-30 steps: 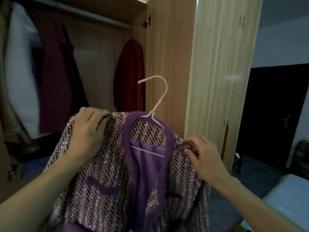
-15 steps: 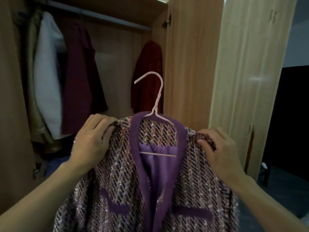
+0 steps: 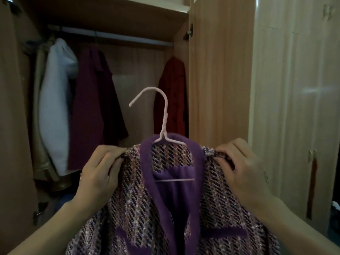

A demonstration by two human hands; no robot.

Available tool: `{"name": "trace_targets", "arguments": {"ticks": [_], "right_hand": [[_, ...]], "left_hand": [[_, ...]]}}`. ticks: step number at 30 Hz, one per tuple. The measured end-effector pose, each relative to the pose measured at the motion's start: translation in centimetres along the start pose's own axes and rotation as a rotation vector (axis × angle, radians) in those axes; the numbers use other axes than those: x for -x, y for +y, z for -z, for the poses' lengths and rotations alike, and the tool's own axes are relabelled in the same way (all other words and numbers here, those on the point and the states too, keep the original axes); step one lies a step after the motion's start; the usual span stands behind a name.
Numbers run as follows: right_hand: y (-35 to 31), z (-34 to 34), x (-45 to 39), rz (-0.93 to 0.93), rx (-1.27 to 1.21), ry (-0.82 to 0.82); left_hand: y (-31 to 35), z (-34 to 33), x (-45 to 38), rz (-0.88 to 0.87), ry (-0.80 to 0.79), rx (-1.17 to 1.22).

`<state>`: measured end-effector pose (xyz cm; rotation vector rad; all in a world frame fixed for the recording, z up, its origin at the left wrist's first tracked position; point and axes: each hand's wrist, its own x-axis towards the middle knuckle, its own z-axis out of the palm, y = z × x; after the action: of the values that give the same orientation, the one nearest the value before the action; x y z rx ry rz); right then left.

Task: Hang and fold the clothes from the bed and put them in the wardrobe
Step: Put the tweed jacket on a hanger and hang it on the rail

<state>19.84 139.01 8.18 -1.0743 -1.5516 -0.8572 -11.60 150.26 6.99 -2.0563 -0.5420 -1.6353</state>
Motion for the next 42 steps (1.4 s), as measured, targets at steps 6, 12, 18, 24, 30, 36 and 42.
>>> {"name": "trace_targets", "arguments": {"ticks": [6,12,18,24,30,36,42], "right_hand": [[2.0,-1.7,-0.7,-0.001,-0.019,0.065],[2.8,-5.4,-2.5,0.002,0.011,0.067],[2.7,-9.5,-4.7,0.010,0.071,0.029],[1.9,-15.1,-8.0,-0.014,0.180,0.049],[0.5,-19.9,-10.7,-0.044,0.145,0.017],[1.3,-23.4,-11.0,-0.001,0.215,0.045],[5.3,-26.5,-11.6,0.023,0.194,0.188]], "left_hand": [[-1.2,-2.0,-1.2,-0.029,0.086,-0.123],[-4.6,-3.8,-2.1,-0.022,0.101,-0.211],[-9.5,-5.1,-2.4,-0.017,0.136,-0.224],[-16.1,-6.0,-2.4,-0.052,0.139,-0.078],[-23.0,-7.9,-0.4,0.001,0.139,0.002],[-26.8,-11.5,-0.9,0.049,0.139,0.104],[-29.2,-16.2,-4.3,0.044,0.237,0.139]]}}
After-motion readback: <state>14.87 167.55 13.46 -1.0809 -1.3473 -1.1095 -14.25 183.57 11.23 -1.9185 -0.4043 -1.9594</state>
